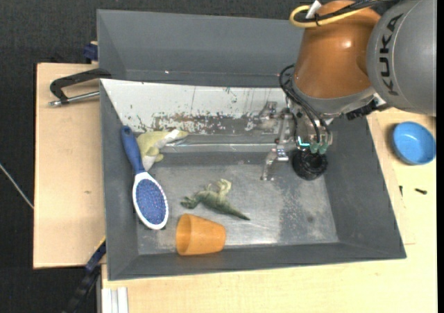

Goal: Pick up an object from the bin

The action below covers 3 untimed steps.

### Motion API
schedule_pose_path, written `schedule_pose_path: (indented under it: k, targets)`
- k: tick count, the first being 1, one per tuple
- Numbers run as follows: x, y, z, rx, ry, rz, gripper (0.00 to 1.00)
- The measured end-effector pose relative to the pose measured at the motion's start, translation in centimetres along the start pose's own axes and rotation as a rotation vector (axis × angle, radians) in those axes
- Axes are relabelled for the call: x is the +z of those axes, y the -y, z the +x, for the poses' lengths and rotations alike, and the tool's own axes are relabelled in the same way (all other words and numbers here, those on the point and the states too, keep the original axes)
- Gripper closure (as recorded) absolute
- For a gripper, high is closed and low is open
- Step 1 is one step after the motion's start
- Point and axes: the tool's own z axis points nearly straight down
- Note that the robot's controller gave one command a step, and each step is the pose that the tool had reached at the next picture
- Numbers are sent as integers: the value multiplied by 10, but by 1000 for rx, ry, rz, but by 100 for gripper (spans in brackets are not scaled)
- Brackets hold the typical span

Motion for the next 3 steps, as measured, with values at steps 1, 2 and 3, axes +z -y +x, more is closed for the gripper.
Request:
schedule_pose_path:
  k: [1,2,3]
  targets:
    - [62,-24,59,192,-1,-1,0]
    - [118,-83,49,344,4,-3,0]
    - [124,-89,42,-75,17,2,0]
